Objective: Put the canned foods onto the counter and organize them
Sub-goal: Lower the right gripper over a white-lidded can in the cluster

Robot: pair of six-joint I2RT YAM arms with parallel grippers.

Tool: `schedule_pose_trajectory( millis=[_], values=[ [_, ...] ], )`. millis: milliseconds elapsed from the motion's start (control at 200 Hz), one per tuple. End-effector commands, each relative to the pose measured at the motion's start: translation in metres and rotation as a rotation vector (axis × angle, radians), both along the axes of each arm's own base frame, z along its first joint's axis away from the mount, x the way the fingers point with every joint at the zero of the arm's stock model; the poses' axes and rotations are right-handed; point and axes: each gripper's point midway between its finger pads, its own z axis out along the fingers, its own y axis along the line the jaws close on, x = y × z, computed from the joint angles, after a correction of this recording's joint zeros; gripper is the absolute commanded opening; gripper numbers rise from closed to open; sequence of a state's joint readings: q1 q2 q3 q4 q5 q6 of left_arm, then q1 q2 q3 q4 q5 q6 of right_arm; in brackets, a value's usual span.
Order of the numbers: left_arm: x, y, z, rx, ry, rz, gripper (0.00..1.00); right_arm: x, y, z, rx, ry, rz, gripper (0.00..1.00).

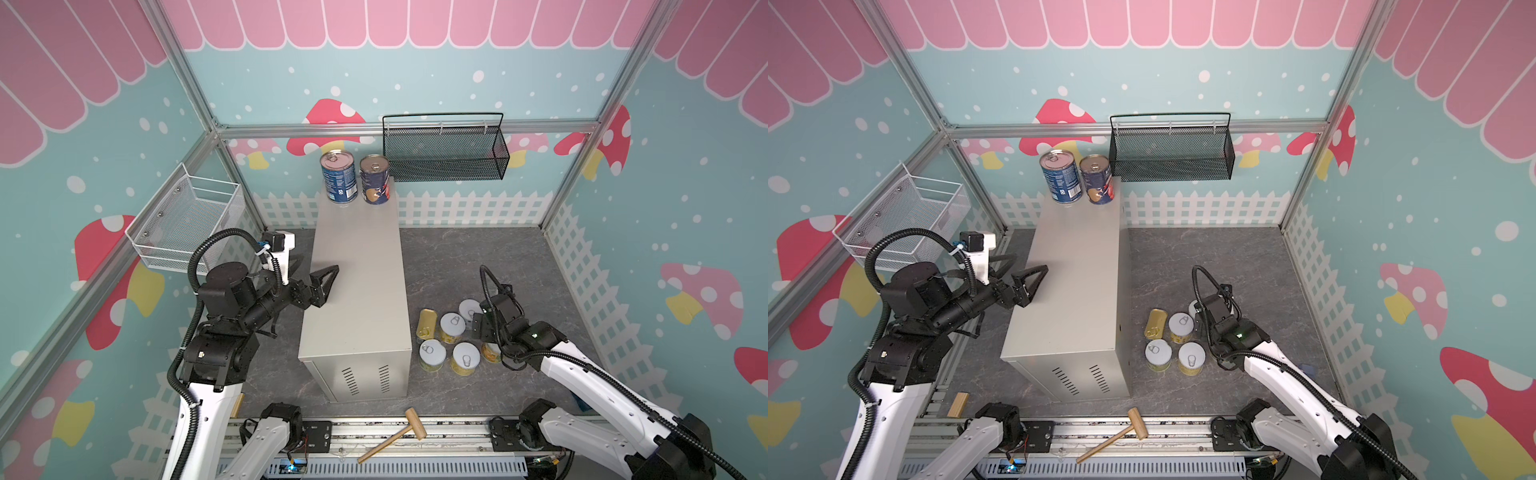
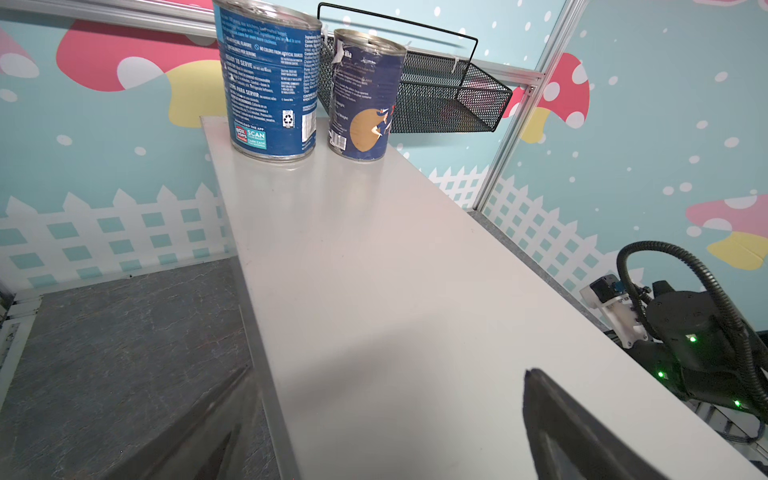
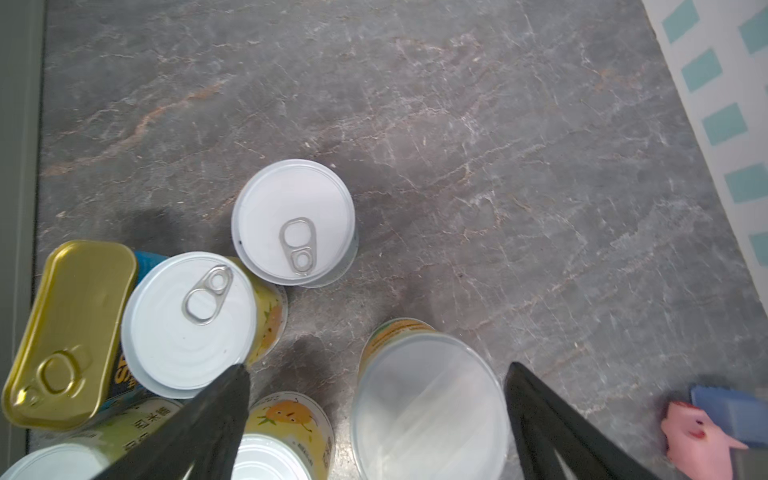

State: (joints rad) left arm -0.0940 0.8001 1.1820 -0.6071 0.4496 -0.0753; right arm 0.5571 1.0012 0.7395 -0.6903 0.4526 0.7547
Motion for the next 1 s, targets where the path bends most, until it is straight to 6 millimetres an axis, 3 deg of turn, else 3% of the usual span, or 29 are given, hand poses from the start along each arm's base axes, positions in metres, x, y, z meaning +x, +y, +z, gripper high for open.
schedule_pose_trajectory(
  millis=[0,385,530,610,791,991],
  values=[
    [-0.005,-0.003,0.002,0.000,-0.026,-0.020,0.99,-0.010,-0.016,-0.014,-0.025,0.042,-0.106,0.98],
    [-0.001,-0.005,0.002,-0.002,-0.026,-0.028,0.99,-0.029,-0.024,-0.054,0.010,0.112,-0.194,0.94],
    [0.001,-0.006,0.001,-0.005,-0.022,-0.035,0.99,-0.030,-0.021,-0.059,0.030,0.113,-0.177,0.68],
    [0.002,-0.006,0.001,-0.005,-0.019,-0.034,0.99,-0.029,-0.019,-0.058,0.029,0.112,-0.166,0.62],
    [0.003,-0.005,0.000,-0.004,-0.018,-0.030,0.99,-0.015,-0.016,-0.038,0.016,0.044,-0.129,0.57],
    [0.003,-0.006,0.001,-0.006,-0.018,-0.034,0.99,0.015,0.002,0.014,0.019,-0.135,0.019,0.55]
  ],
)
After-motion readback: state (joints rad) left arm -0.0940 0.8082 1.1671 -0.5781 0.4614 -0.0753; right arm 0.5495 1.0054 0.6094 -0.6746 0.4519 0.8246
